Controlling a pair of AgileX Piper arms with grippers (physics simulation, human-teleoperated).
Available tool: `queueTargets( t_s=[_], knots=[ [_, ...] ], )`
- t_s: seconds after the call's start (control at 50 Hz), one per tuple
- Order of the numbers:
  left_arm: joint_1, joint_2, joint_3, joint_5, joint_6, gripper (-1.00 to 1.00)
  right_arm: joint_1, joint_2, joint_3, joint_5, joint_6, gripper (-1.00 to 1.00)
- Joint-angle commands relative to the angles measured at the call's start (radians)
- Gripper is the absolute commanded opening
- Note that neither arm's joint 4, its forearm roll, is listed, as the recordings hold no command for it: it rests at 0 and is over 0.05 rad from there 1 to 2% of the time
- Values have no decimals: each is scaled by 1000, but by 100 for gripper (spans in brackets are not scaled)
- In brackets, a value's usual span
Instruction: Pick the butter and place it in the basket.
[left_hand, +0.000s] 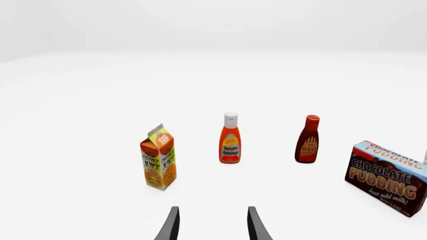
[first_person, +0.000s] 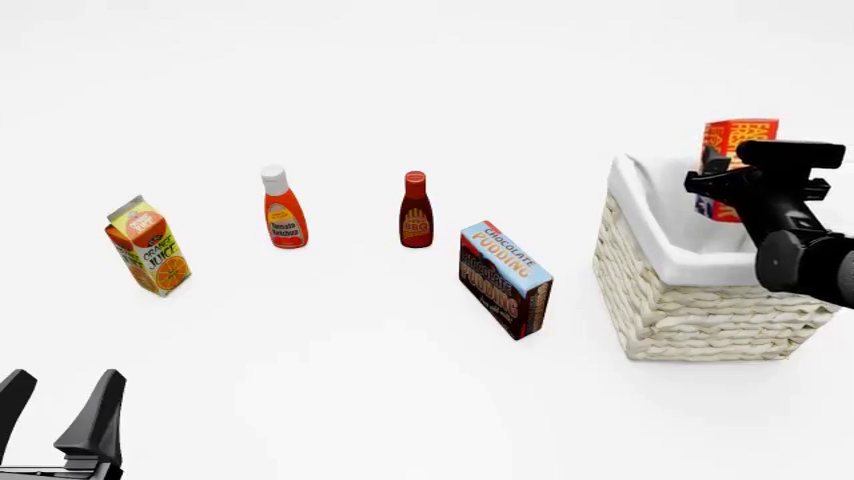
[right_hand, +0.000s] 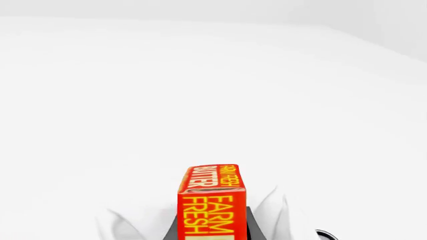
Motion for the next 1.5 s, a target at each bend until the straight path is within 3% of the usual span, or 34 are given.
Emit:
queueTargets(
  t_s=[0.02,0.84,0.86,1.5],
  knots=[
    [0,0,0,0,0,100,-5,6,-22,-10,16,-100],
    [0,0,0,0,0,100,-16,32,-35,-13,25,-100],
    [0,0,0,0,0,100,-17,32,-38,-6,29,100],
    [0,0,0,0,0,100,-16,15,-44,6,37,100]
  ],
)
